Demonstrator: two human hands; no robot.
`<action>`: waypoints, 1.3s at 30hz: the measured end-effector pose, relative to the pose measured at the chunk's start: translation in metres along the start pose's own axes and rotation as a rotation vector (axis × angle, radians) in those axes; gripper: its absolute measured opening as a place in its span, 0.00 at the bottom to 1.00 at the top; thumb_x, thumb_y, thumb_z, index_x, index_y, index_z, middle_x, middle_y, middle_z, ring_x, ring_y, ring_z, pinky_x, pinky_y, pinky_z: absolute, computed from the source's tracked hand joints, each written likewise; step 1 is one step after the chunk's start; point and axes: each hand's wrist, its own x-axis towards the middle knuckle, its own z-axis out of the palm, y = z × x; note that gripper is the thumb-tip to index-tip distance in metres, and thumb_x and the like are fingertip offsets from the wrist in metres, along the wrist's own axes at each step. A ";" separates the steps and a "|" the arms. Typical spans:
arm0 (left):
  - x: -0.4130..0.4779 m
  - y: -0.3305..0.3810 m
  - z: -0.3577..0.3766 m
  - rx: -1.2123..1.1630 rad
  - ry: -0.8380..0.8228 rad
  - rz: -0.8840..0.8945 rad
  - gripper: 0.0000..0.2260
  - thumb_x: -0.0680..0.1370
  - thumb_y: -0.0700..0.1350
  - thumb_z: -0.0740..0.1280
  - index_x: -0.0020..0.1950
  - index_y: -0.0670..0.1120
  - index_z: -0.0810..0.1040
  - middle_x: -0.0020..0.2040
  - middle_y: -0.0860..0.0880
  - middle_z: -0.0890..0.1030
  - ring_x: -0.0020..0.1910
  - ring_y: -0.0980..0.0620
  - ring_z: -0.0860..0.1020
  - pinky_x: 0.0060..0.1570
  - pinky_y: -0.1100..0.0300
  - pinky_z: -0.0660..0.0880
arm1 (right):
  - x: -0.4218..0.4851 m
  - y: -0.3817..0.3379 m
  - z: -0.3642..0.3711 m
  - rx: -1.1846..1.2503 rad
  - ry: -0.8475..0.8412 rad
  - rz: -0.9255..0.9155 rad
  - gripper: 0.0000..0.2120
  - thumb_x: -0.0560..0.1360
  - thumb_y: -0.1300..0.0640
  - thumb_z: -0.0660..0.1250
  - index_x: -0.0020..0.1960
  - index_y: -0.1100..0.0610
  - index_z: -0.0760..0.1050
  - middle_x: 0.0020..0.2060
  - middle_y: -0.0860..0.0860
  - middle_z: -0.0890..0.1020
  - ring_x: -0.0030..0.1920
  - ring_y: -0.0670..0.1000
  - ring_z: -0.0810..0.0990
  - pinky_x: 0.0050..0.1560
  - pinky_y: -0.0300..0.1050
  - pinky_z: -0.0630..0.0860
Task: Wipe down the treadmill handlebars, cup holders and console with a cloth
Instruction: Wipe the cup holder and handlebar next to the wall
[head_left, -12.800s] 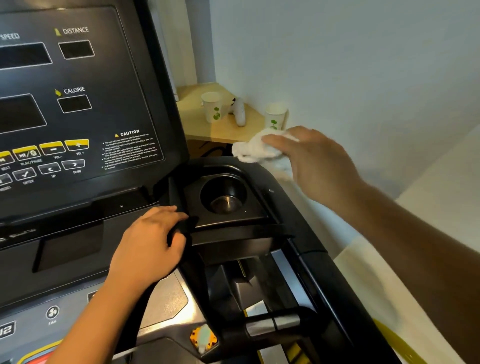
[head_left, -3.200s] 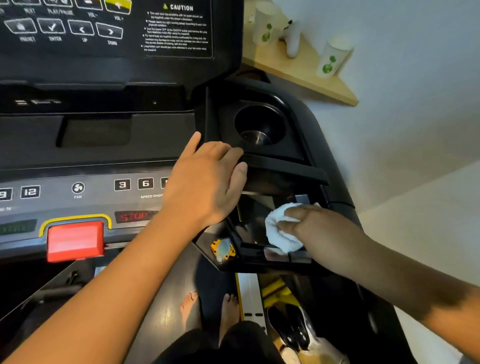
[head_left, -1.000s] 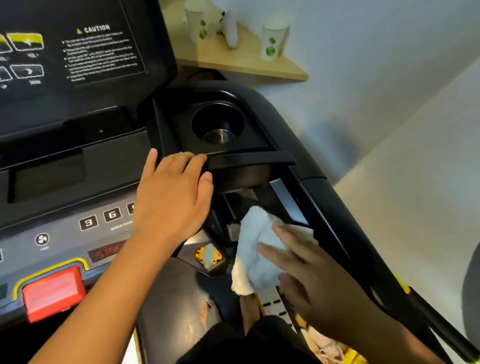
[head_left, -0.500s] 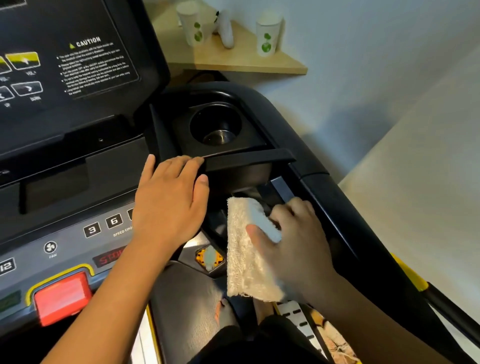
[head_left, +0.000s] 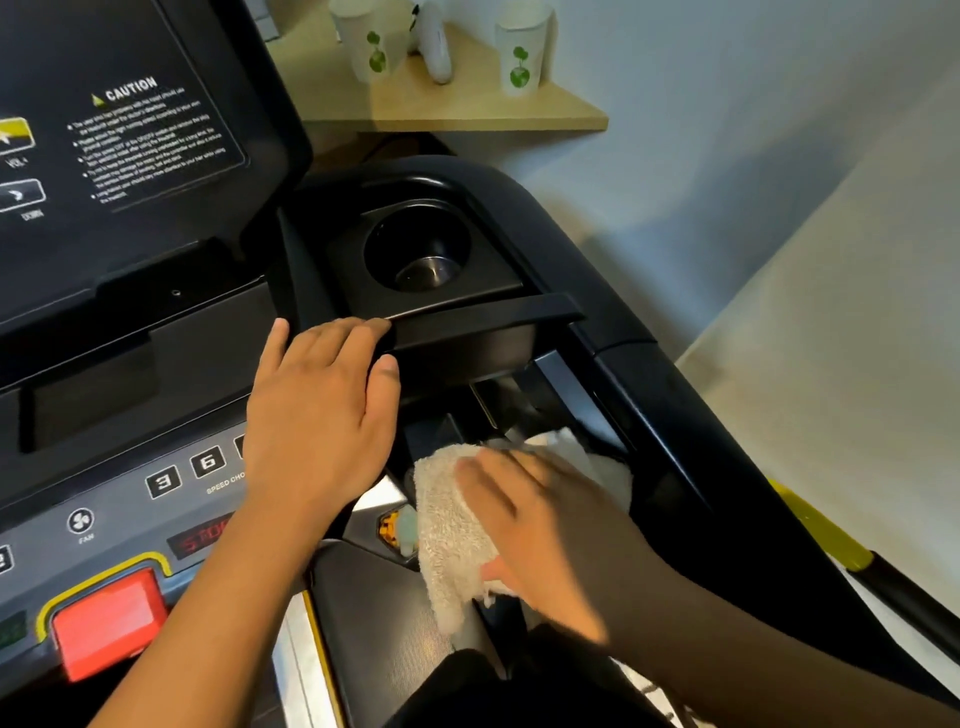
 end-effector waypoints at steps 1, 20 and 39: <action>0.000 0.000 0.000 -0.005 0.005 -0.001 0.19 0.82 0.51 0.51 0.68 0.49 0.74 0.63 0.47 0.79 0.65 0.46 0.74 0.76 0.46 0.53 | 0.006 -0.005 0.006 -0.014 -0.004 0.004 0.33 0.62 0.47 0.77 0.62 0.57 0.72 0.51 0.53 0.80 0.49 0.54 0.80 0.50 0.48 0.79; -0.002 0.002 -0.003 0.071 -0.052 0.013 0.22 0.81 0.54 0.51 0.70 0.48 0.72 0.68 0.49 0.76 0.69 0.49 0.71 0.76 0.44 0.51 | -0.026 0.027 0.034 0.097 0.221 0.064 0.35 0.68 0.43 0.65 0.73 0.50 0.64 0.65 0.55 0.73 0.64 0.57 0.70 0.67 0.52 0.69; 0.000 0.001 0.001 0.166 -0.114 0.040 0.26 0.82 0.60 0.42 0.79 0.55 0.57 0.79 0.51 0.60 0.79 0.48 0.54 0.77 0.43 0.43 | -0.002 0.011 0.003 0.270 0.035 -0.036 0.35 0.71 0.30 0.60 0.71 0.49 0.67 0.66 0.48 0.73 0.62 0.50 0.74 0.64 0.52 0.72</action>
